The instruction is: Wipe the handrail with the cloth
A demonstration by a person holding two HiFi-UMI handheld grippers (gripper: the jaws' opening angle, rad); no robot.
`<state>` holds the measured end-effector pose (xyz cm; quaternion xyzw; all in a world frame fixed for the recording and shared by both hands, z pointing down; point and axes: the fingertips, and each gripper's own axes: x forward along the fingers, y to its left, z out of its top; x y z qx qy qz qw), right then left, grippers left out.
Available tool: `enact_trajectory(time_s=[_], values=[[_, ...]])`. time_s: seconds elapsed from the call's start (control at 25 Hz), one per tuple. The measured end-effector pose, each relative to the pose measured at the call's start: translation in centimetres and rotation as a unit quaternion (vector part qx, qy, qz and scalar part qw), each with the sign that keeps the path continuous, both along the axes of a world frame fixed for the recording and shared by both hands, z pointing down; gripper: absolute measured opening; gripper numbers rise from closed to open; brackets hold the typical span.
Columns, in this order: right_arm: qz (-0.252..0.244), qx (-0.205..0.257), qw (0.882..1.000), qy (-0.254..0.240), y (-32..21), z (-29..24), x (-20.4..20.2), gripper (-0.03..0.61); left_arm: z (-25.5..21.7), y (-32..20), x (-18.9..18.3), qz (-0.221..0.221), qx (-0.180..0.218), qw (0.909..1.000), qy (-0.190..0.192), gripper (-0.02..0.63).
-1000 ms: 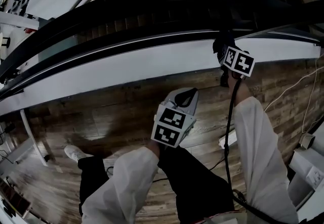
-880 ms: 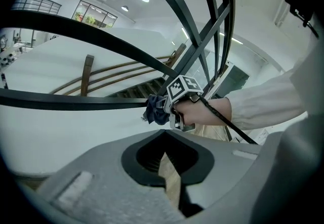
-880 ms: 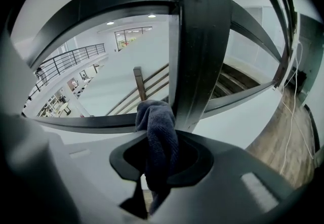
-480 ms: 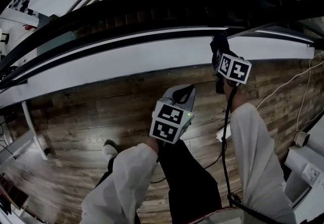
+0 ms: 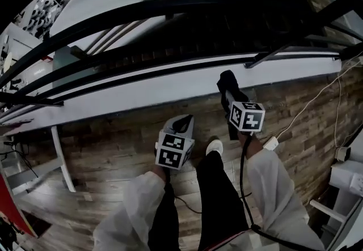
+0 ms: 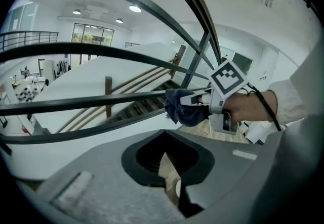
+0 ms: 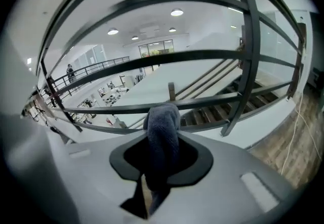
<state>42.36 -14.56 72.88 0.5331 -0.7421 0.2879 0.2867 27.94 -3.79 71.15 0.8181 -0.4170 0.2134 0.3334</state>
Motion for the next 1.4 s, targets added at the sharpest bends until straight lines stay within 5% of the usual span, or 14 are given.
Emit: enact_trajectory(time_s=[0.36, 0.64, 0.96, 1.4], values=[[-0.083, 0.065, 0.994, -0.018, 10.5, -16.6, -16.0, 0.080, -11.4, 6.6, -13.8, -0.067, 0.027, 0.9964, -0.043, 0.003], [-0.114, 0.109, 0.985, -0.067, 16.3, -30.2, -22.6, 0.080, -24.2, 9.8, -18.5, -0.111, 0.076, 0.9899, -0.045, 0.003], [-0.141, 0.146, 0.974, -0.097, 21.4, -41.8, -22.7, 0.080, -36.9, 12.3, -17.5, -0.117, 0.136, 0.9831, -0.036, 0.003], [-0.161, 0.136, 0.965, -0.152, 29.4, -44.9, -16.6, 0.080, -39.6, 20.7, -10.1, -0.136, 0.146, 0.9788, -0.046, 0.003]])
